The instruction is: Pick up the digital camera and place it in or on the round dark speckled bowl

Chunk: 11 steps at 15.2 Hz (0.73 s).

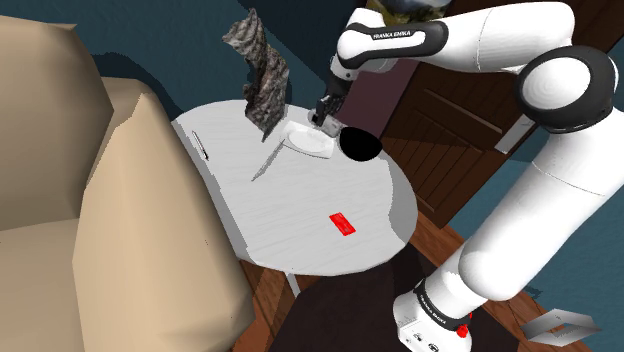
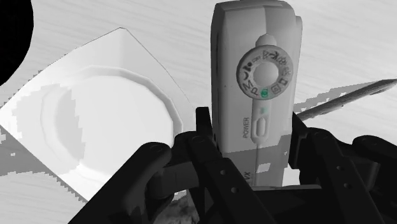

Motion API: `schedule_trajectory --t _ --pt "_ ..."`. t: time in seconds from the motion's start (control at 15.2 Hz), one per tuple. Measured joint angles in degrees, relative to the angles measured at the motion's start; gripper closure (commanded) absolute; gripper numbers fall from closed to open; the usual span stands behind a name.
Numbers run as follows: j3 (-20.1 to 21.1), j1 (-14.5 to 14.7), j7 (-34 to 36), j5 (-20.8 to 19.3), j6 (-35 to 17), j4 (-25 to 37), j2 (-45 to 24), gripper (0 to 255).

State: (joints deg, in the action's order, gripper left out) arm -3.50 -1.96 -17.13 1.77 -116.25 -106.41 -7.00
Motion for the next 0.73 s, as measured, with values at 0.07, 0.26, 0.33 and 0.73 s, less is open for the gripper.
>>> schedule_trajectory --t 0.07,0.26,0.33,0.73 --pt "-0.6 -0.7 -1.3 0.2 0.3 0.1 0.2 255" --pt "-2.3 -3.1 -5.6 0.7 0.8 1.6 -1.0 255" --pt "-2.8 -3.9 -7.0 1.0 0.8 2.7 -2.0 255" --pt "-5.8 -8.6 -15.1 2.4 2.1 6.5 -5.0 255"
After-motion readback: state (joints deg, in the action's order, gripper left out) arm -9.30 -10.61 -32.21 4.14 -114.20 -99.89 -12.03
